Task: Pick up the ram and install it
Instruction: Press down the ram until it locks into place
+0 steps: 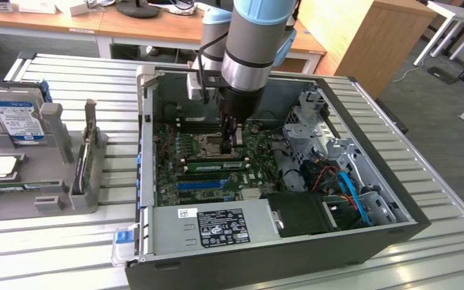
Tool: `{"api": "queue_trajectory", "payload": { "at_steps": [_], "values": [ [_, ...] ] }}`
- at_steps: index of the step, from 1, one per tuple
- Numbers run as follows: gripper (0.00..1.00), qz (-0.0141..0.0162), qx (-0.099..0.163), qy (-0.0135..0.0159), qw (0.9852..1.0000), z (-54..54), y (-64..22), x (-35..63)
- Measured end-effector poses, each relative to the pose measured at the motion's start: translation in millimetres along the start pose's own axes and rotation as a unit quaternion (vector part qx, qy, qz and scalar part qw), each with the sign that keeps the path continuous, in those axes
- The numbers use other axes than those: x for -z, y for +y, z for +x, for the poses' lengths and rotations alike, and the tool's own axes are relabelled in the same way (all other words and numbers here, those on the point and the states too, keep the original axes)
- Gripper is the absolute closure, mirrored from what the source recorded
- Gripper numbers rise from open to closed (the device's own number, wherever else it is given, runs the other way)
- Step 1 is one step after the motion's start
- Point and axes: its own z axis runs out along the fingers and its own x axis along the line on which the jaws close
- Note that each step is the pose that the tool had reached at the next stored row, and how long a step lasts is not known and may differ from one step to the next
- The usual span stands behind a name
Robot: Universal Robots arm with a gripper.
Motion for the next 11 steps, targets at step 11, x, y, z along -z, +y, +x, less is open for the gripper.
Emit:
{"api": "queue_trajectory", "payload": {
  "at_steps": [11],
  "values": [
    [0.9,0.0,0.0,0.0,1.0,-0.1,-1.8,-0.1]
  ]
}}
